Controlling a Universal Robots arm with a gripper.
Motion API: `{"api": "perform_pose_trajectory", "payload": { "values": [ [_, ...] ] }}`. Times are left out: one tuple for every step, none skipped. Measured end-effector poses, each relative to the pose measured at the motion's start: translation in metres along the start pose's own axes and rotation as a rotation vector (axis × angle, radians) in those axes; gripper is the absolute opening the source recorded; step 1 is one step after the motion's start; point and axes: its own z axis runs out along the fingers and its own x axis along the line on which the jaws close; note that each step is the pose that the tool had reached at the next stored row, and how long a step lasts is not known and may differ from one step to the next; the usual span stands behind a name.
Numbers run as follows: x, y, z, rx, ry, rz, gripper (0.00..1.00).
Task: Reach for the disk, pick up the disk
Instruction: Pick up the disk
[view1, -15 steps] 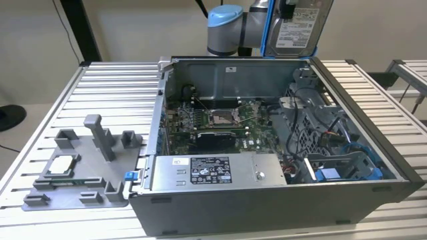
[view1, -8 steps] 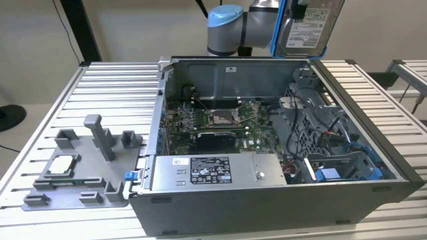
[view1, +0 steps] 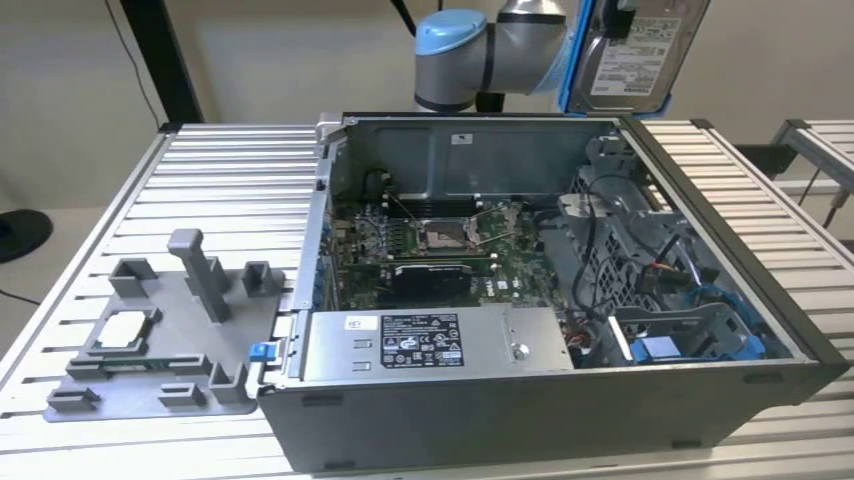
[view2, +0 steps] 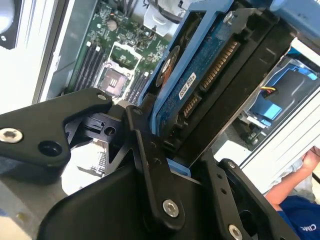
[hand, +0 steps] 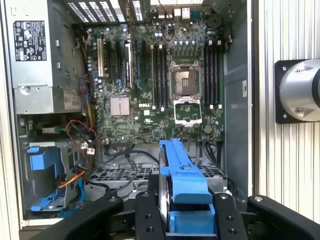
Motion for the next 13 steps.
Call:
{"api": "perform_pose_trajectory", "payload": {
  "values": [
    [-0.0001, -0.0016, 0.0, 0.0001, -0.0001, 0.0, 0.0],
    [-0.0002, -0.002, 0.0, 0.0001, -0.0001, 0.0, 0.0],
    [-0.0002, -0.002, 0.0, 0.0, 0.0, 0.0, 0.0],
    [-0.0002, -0.002, 0.0, 0.0, 0.0, 0.0, 0.0],
    [-0.0002, -0.002, 0.0, 0.0, 0.0001, 0.0, 0.0],
    [-0.0001, -0.0021, 0.0, 0.0, 0.0001, 0.0, 0.0],
    [-0.0002, -0.0021, 0.0, 0.0, 0.0001, 0.0, 0.0],
    [-0.0002, -0.0021, 0.0, 0.0, 0.0, 0.0, 0.0],
    [-0.0002, -0.0021, 0.0, 0.0, 0.0, 0.0, 0.0],
    [-0.0002, -0.0021, 0.0, 0.0, 0.0, 0.0, 0.0],
    [-0.0001, -0.0021, 0.0, 0.0, 0.0, 0.0, 0.0],
    [-0.0002, -0.0022, 0.0, 0.0, 0.0, 0.0, 0.0],
    [-0.0002, -0.0022, 0.0, 0.0, 0.0001, 0.0, 0.0]
  ]
}}
